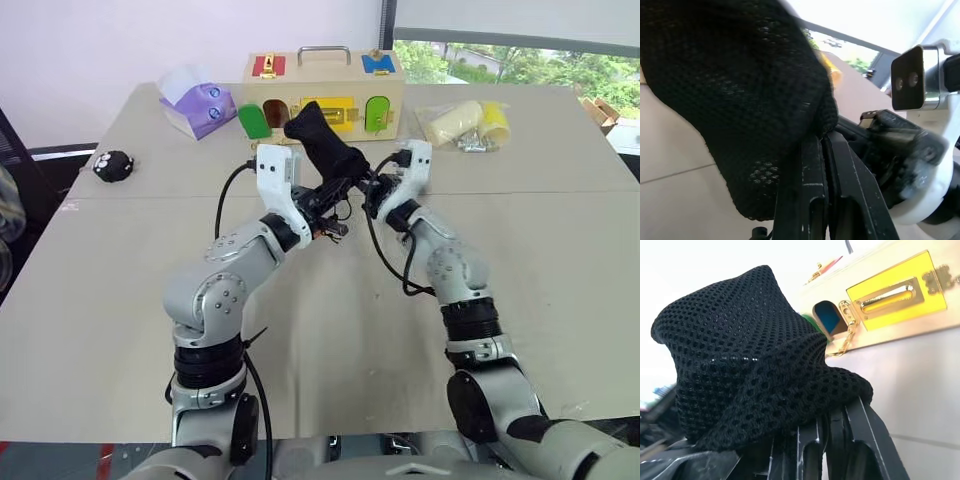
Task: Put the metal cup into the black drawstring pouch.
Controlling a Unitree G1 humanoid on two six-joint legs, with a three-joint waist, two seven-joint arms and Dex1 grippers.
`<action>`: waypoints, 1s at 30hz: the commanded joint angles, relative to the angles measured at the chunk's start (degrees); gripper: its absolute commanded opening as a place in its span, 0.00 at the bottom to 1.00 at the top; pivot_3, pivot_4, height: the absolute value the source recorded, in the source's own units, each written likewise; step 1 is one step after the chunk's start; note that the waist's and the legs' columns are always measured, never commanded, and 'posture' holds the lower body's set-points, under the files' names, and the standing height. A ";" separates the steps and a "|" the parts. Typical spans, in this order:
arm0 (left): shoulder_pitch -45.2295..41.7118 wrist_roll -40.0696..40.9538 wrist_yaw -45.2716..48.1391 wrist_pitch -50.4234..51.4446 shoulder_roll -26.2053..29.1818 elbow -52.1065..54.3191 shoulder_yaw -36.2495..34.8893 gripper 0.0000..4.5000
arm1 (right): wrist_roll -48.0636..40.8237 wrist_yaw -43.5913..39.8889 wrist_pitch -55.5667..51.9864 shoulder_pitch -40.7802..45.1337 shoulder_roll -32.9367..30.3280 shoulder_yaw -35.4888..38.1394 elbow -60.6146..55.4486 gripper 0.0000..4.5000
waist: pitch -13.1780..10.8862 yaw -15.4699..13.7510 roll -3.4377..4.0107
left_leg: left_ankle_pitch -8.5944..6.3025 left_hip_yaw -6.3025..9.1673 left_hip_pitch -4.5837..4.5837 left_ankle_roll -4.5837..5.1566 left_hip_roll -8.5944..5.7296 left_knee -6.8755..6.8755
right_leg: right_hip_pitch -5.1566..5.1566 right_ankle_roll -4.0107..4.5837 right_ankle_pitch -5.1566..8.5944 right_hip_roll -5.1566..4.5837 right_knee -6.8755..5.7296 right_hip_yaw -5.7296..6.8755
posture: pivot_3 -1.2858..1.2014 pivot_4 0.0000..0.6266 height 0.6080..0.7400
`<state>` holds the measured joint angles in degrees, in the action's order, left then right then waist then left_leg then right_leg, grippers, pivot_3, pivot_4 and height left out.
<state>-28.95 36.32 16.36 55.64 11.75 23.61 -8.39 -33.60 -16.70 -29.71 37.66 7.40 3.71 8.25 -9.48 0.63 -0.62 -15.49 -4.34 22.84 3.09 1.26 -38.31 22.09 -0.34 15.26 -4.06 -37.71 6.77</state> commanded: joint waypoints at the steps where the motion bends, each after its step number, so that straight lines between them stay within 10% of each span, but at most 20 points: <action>1: 0.17 0.09 -0.31 -1.16 1.14 -0.13 -1.02 0.00 | -2.62 -1.99 -1.27 -1.60 -0.09 0.13 -5.42 0.02 | 0.00 0.01 0.00 | 0.00 0.00 -0.01 0.00 0.00 0.01 | 0.01 0.00 0.00 0.00 -0.01 0.00 | 0.52 0.24 1.00; 4: 0.16 0.61 -0.71 -1.28 1.36 -0.12 -0.92 0.00 | -2.34 -2.32 -1.89 -2.41 -0.64 -0.48 -6.26 0.08 | 0.00 0.06 0.00 | 0.00 -0.02 -0.01 0.00 0.00 0.00 | 0.02 0.00 0.00 0.01 -0.03 -0.01 | 0.52 0.24 1.00; 13: -1.14 1.94 -3.13 -1.41 1.21 -1.44 -3.02 0.00 | -0.71 -5.87 -3.21 -5.61 -3.70 -3.93 -9.96 0.99 | 0.00 -0.15 -0.01 | 0.00 -0.03 0.01 0.00 -0.01 0.00 | 0.02 -0.01 0.00 -0.01 0.01 -0.03 | 0.52 0.24 1.00; 21: -2.29 4.10 -5.98 -0.80 0.06 -2.77 -5.81 0.00 | -4.15 -11.40 -4.80 -12.17 -10.58 -2.89 -18.71 0.99 | -0.01 -0.36 -0.03 | 0.00 -0.01 0.02 0.00 -0.01 -0.01 | 0.02 -0.01 0.00 -0.01 0.02 -0.02 | 0.52 0.24 1.00; 30: -2.88 5.53 -7.11 -0.83 -0.10 -3.95 -6.04 0.00 | 15.22 -14.84 6.78 -14.22 -18.11 -16.54 -12.08 0.99 | -0.03 0.05 -0.08 | 0.01 -0.04 -0.05 -0.02 0.01 0.00 | 0.03 -0.01 0.01 0.04 -0.05 -0.05 | 0.52 0.24 1.00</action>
<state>-30.46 40.71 9.43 55.44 11.66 18.53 -13.71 -19.89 -31.67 -25.04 22.34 -12.26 -10.80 -4.58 -9.50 0.67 -0.69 -15.46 -4.38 22.77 3.04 1.29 -38.30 22.12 -0.35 15.26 -4.00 -37.77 6.72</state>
